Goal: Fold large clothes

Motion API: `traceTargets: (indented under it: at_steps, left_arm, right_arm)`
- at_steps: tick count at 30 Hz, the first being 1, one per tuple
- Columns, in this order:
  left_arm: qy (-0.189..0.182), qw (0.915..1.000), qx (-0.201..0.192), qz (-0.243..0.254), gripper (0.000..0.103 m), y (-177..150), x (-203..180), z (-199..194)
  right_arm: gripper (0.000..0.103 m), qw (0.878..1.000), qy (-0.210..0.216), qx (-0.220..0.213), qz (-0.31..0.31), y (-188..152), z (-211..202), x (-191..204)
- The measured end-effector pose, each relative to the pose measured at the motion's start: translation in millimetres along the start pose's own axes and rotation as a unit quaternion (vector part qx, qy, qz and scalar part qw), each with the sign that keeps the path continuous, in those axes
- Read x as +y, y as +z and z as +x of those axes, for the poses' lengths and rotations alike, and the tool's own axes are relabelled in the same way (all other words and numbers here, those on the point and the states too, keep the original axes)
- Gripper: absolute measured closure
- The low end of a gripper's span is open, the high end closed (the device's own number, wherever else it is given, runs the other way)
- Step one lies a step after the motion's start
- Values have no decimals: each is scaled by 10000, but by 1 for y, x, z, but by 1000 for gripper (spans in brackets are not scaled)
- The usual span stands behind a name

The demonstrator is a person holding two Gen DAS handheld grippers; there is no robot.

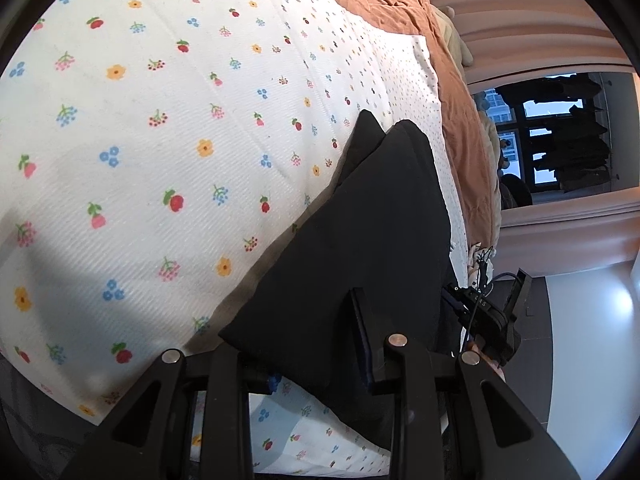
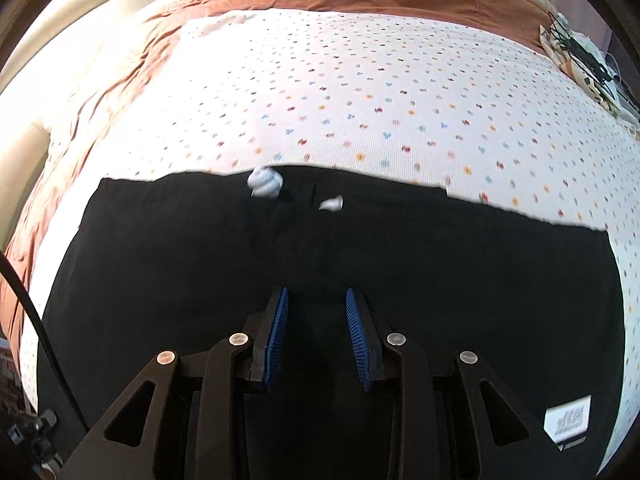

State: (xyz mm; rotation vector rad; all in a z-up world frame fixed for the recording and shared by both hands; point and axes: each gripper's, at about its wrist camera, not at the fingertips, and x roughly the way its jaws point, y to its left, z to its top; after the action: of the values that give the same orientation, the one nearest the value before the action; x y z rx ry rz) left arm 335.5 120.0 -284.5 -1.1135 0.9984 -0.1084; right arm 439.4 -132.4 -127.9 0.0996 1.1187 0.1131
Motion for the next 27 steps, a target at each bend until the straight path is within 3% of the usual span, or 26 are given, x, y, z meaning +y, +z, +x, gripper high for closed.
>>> traceTargets:
  at_steps: [6,10,15,20,23,27]
  left_arm:
    - [-39,9999,-114,44,73,0,-3,5]
    - [-85,9998,-137,122,78,0,-6,1]
    - [-409,9982,-267,341,88,-2,-21,-10]
    - [-626,9955,-312,635,89,-2,-47,-19]
    - [-775,9928,-322,856,89,-3,-65,-24]
    - [-934,9886,-300,1142,90,-5,-91,-29]
  right_arm:
    - [76,9997,-107,236,-13,14,21,5]
    - [76,9993,148,335,-44,2,11,8]
    - [76,9963,746,422,75,-34,-1,7]
    - [76,9950,931,354,53,-63,-9,17]
    - [76,9885,1411,435,340,-86,-13,14]
    - [76,9844,1678,426,316,-110,-15,19]
